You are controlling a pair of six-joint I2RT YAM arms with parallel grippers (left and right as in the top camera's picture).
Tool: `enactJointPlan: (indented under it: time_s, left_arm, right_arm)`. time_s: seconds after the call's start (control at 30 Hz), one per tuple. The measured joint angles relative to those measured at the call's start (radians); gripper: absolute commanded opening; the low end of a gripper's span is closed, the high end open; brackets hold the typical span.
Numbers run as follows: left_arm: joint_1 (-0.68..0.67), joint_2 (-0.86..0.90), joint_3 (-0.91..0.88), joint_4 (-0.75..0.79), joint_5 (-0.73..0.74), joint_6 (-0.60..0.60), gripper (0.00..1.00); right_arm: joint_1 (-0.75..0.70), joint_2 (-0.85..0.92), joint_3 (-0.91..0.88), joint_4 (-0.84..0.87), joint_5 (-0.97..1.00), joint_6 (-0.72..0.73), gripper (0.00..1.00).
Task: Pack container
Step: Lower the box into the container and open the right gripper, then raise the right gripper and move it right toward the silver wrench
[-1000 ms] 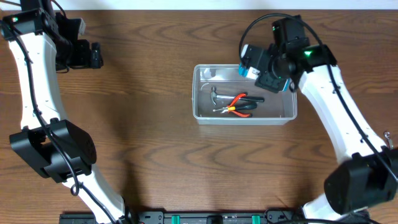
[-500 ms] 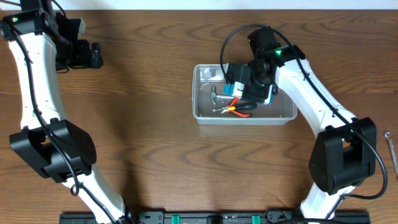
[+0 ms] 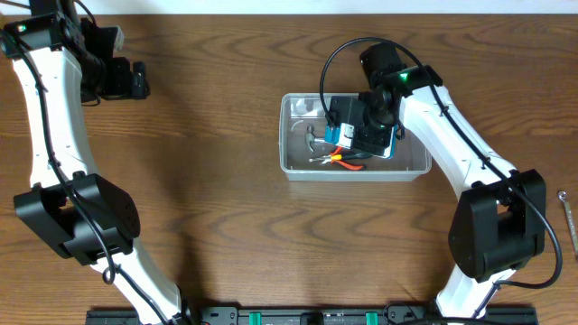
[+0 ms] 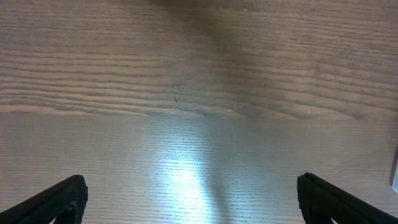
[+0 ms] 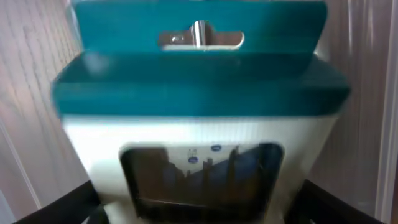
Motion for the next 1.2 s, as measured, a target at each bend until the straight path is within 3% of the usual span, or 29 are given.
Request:
enactJointPlan:
  time_s: [0.2,0.33,0.47,0.73,0.93,1.2]
  left_arm:
    - [0.0,0.0,0.0,0.0,0.0,0.0,0.98]
    - [0.0,0.0,0.0,0.0,0.0,0.0,0.98]
    - [0.0,0.0,0.0,0.0,0.0,0.0,0.98]
    - [0.0,0.0,0.0,0.0,0.0,0.0,0.98]
    - [0.0,0.0,0.0,0.0,0.0,0.0,0.98]
    - [0.0,0.0,0.0,0.0,0.0,0.0,0.98]
  right_arm:
    - [0.0,0.0,0.0,0.001,-0.003,0.0,0.83]
    - [0.0,0.0,0.0,0.008,-0.003,0.002,0.99]
    - [0.0,0.0,0.005,0.045,0.006,0.026,0.99]
    - [0.0,0.002,0.243,0.039,0.063,0.226,0.99]
    - [-0.024,-0.062,0.411,-0.098,0.177,0.4,0.99]
    - [-0.243,-0.249,0.426,-0.267,0.259,0.587,0.99]
